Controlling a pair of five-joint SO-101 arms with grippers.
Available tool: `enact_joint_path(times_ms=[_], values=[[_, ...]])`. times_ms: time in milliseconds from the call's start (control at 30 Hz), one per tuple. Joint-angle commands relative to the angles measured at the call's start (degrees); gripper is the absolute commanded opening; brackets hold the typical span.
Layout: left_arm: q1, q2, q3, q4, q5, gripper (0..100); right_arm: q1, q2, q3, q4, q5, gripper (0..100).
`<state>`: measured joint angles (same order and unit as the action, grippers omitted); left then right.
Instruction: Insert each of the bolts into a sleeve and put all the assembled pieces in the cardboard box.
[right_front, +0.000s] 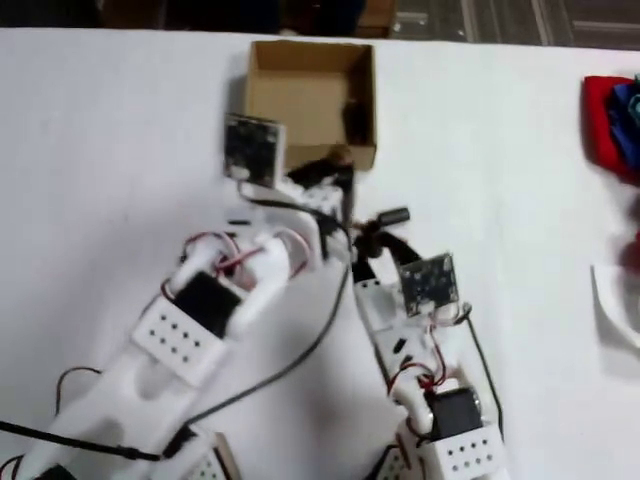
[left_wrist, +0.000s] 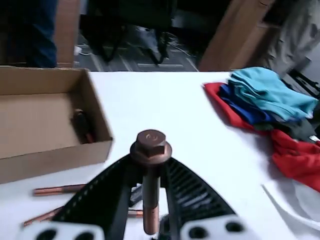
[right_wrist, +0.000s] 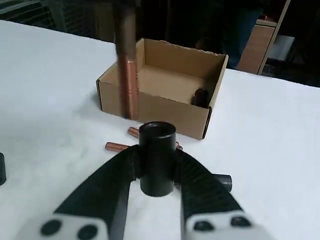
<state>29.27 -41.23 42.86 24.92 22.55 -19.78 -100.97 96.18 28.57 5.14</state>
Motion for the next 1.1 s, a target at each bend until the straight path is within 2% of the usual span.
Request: enact_joint_path(times_ms=[0, 233, 333, 600, 833, 1067], values=[[1.8, -2.3, -2.4, -1.5, 0.3, 3, -0.6, -0.1, 0.3, -2.6, 0.1, 2.2], [1.9, -2.2, -2.5, -2.4, 0.2, 3, -0.9, -0.1, 0.2, -3.0, 0.1, 2.2], [1.9, -2.1, -2.2, -5.1, 0.2, 3, -0.9, -0.1, 0.2, -3.0, 0.1, 2.2], [1.9, 4.6, -3.1, -6.7, 0.5, 3, -0.6, -0.1, 0.2, -3.0, 0.1, 2.2], [2.0, 5.2, -2.7, -6.2, 0.6, 3, -0.5, -0.1, 0.2, -3.0, 0.1, 2.2], [5.5, 5.0, -3.1, -0.6, 0.6, 3, -0.5, -0.1, 0.2, -3.0, 0.1, 2.2]])
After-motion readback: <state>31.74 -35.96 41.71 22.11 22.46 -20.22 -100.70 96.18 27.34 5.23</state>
